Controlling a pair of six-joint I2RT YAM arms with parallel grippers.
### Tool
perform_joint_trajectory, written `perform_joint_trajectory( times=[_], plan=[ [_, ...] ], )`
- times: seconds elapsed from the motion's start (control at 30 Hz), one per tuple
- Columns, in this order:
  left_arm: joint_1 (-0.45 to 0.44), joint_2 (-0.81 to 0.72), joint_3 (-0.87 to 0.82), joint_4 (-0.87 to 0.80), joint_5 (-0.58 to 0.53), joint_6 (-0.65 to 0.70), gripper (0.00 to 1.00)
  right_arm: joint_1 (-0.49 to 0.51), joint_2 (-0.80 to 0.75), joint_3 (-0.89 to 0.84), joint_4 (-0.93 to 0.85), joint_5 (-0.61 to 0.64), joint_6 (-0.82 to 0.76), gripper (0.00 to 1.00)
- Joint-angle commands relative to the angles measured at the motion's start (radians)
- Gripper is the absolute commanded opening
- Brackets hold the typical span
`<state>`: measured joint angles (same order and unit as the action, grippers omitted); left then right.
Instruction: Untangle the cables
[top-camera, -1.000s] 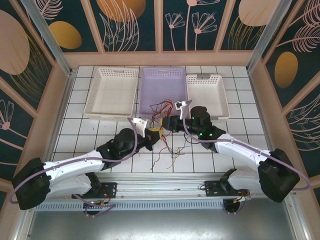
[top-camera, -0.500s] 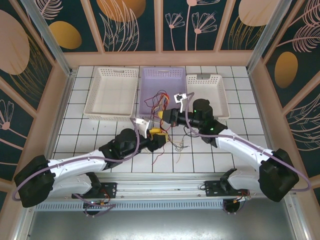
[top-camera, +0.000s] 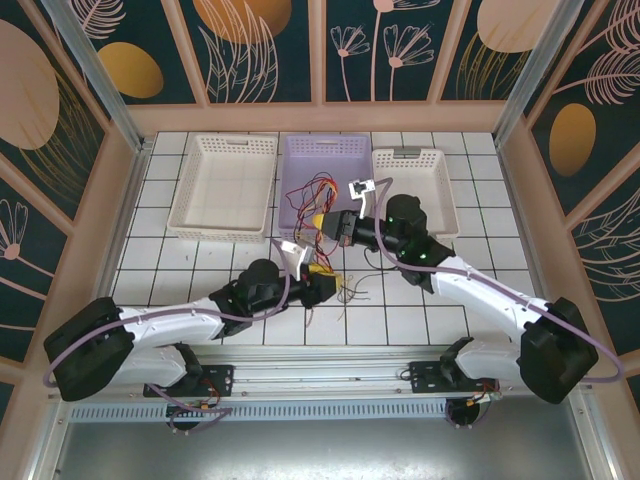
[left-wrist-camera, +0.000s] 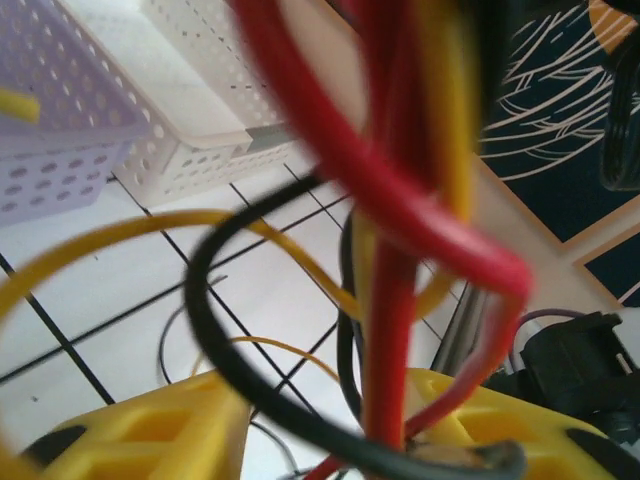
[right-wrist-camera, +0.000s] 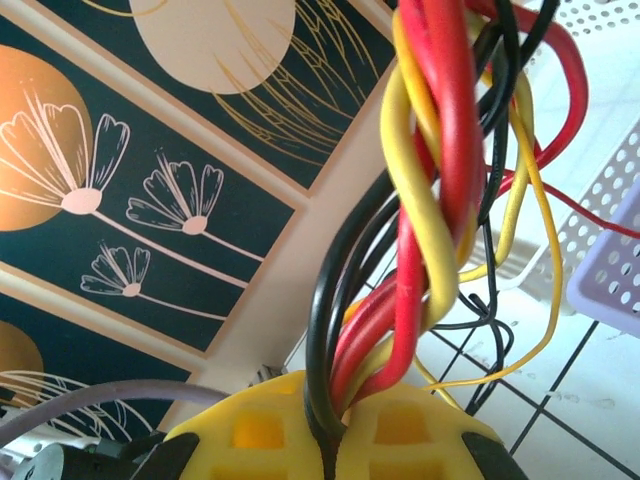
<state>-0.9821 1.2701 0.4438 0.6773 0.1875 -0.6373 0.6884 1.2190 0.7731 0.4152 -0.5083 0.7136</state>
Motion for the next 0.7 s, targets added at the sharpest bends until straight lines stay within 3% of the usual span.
perform_joint_trajectory(
  times=[0.0,0.17,0.47,0.67],
  plan=[
    [-0.005,0.011,0.027,0.040,0.042,0.003,0.20,-0.006,-0.058,0.042,-0.002,0.084,0.006,0.00],
    [-0.006,-0.024,-0.012,-0.019,0.026,0.026,0.00,-0.045,-0.132,0.025,-0.048,0.138,-0.010,0.00],
    [-0.006,-0.170,-0.045,-0.234,-0.041,0.110,0.00,-0.102,-0.207,0.008,-0.166,0.165,-0.111,0.00],
    [-0.006,-0.201,-0.050,-0.268,-0.020,0.123,0.00,-0.110,-0.201,-0.077,-0.148,0.082,-0.108,0.00]
  ],
)
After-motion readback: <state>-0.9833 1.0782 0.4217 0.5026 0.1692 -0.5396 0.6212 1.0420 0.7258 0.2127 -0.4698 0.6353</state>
